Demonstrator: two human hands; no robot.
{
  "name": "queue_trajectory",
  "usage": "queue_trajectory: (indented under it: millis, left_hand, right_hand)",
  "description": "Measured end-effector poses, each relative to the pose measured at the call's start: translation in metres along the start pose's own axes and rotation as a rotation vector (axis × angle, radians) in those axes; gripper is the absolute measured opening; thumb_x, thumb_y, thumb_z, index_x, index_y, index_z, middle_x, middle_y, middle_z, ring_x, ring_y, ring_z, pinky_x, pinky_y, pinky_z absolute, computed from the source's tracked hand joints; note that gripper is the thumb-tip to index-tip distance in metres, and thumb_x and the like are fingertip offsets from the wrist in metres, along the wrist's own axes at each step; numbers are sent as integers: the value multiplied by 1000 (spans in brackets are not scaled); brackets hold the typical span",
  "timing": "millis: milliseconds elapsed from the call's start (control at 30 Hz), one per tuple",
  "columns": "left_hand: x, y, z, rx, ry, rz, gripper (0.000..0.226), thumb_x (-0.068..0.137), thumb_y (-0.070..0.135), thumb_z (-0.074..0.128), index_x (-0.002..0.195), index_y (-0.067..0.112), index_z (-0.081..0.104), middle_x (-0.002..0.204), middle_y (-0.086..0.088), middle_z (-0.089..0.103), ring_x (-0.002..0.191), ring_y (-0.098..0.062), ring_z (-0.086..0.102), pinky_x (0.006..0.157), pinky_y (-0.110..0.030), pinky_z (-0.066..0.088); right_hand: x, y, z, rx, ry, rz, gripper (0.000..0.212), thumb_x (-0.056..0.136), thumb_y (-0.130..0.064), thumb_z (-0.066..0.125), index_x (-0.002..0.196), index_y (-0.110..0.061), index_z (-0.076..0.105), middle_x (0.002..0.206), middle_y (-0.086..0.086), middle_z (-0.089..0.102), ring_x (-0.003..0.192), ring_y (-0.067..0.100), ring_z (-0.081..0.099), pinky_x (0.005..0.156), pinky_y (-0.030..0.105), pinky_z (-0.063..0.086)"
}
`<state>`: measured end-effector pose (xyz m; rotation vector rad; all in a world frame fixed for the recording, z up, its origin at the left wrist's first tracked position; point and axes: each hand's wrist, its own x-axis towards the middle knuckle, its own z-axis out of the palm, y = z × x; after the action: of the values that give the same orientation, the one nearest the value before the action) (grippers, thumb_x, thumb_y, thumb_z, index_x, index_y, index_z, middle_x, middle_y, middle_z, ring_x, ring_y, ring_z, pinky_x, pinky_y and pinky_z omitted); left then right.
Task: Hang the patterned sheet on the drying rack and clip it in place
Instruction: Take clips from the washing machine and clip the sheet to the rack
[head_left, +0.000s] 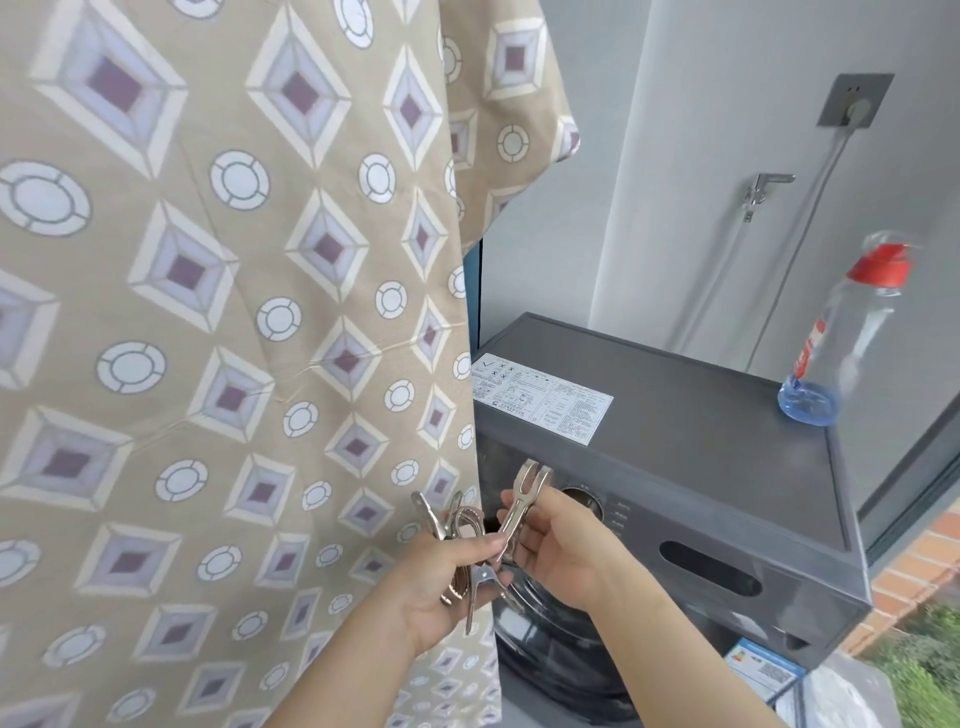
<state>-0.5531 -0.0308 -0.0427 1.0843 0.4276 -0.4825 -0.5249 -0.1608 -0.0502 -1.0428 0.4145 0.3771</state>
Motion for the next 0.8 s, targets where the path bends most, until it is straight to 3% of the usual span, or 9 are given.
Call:
queue_trajectory:
  millis: [100, 200, 333, 433, 500, 600, 700, 800]
  left_hand:
    - [2, -1, 1, -84, -46, -30, 40, 82, -10, 59, 45, 3, 70, 51, -9, 60, 57, -17, 53, 49, -27, 57]
    - [3, -1, 2, -111, -47, -47, 40, 83, -8, 58, 46, 0, 69, 49, -10, 59, 47, -15, 55, 49, -26, 57]
    - [5, -1, 3, -128, 11, -51, 38, 82, -7, 60, 46, -2, 68, 51, -11, 56, 48, -17, 54, 44, -27, 55]
    - [7, -1, 3, -246, 2, -124, 25, 79, -6, 62, 55, -4, 66, 53, -12, 54, 50, -17, 53, 43, -30, 55]
    - [6, 2, 2, -305, -15, -166, 10, 71, -5, 64, 62, -4, 64, 53, -12, 54, 42, -17, 56, 42, -32, 55]
    - [6, 3, 2, -347, -19, -178, 11, 60, -4, 66, 70, -4, 61, 53, -13, 56, 39, -17, 57, 40, -32, 54]
    - [7, 3, 3, -356, -35, -173, 13, 59, -3, 67, 71, -3, 60, 55, -13, 56, 41, -17, 57, 41, -33, 54]
    - [9, 5, 3, -342, -46, -171, 9, 59, -3, 67, 67, -4, 62, 53, -13, 57, 40, -17, 59, 42, -33, 55]
  right_hand:
    - [0, -1, -2, 77, -63, 30, 20, 83, -23, 63, 97, -9, 61, 70, 2, 69, 64, 14, 64, 59, 29, 51]
    - [0, -3, -2, 37, -66, 28, 15, 87, -21, 61, 94, -8, 61, 70, 3, 69, 63, 16, 65, 57, 27, 53]
    - [4, -2, -1, -394, 160, -161, 14, 88, -24, 60, 82, -11, 58, 72, 3, 64, 67, 19, 60, 64, 26, 46]
    - [7, -4, -1, -489, 160, -286, 14, 88, -16, 56, 75, -12, 53, 68, 4, 59, 56, 14, 53, 64, 27, 46]
    - [6, -7, -2, -725, 225, -434, 3, 85, -18, 57, 83, -18, 54, 68, -3, 61, 56, 11, 56, 66, 25, 47]
    - [2, -11, -2, -1017, 252, -626, 19, 86, -23, 57, 99, -33, 48, 68, -9, 57, 65, 4, 54, 62, 18, 42]
    - [4, -16, -2, -940, 192, -586, 15, 87, -16, 55, 101, -21, 56, 65, -8, 56, 58, 5, 50, 65, 20, 44]
    - [4, -20, -1, -574, 45, -367, 8, 90, -9, 53, 93, -8, 60, 73, 6, 60, 64, 17, 54, 74, 32, 53]
